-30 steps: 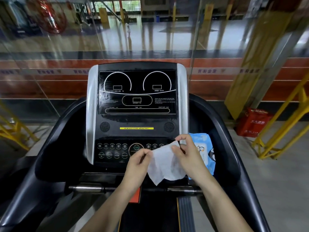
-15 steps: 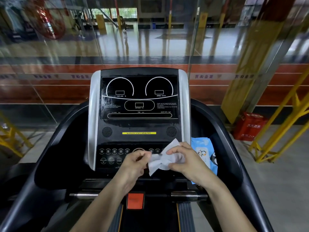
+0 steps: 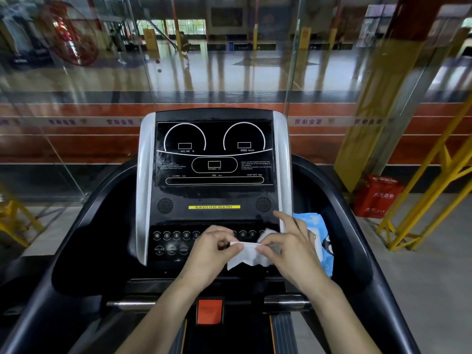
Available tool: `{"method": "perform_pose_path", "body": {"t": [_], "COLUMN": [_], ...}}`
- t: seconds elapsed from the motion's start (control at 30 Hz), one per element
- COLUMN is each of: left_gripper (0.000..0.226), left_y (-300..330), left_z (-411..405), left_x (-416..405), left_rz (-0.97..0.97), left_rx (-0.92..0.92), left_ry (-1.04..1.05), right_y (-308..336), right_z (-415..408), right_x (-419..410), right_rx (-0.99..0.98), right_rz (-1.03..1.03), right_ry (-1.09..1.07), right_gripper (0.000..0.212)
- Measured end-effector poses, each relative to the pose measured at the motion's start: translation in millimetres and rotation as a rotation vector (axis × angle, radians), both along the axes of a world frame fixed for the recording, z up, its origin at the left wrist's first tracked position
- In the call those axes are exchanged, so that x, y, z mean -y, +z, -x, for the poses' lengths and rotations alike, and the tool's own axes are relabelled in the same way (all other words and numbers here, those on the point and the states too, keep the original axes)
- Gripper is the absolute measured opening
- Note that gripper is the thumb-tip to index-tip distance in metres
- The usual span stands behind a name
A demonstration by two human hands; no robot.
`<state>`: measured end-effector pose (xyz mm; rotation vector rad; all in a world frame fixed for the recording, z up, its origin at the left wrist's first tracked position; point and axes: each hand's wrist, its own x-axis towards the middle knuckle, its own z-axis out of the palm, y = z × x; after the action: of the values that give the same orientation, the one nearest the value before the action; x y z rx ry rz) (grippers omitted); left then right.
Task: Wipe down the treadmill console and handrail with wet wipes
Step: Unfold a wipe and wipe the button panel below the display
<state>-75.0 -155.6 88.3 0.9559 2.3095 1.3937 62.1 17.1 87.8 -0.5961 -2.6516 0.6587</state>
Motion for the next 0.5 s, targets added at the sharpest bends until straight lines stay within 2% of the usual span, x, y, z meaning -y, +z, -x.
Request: {"method": "perform_pose_path", "body": {"t": [0.2,0.3,0.4,0.5], "left_gripper": [0.014,0.009,0.001,0.008], "left_y": [-4,-10,-20,-33], "left_z": [-11,-19,-27,-32], "left_x": [-10,-15,-20,-22], "left_rz": [-0.059,-0.048,-0.038,-0.02], "left_rx": [0.059,-0.016,-0.169,-0.323], "left_ry": [-0.003,-0.031,-0.106,-0.171], "right_y": [-11,-26,-41,-50], "right_z": [-3,-6,-7,-10], "right_x": [10,16,22,27], "right_rx": [-0.079,-0.205,-0.277,-0.328], "right_rz": [0.158,0.471,0.713,1.015], "right_ry": [-0.123,-0.226,-0.286,-0.309], "right_gripper": [0.025,0.03,0.028,0.025]}}
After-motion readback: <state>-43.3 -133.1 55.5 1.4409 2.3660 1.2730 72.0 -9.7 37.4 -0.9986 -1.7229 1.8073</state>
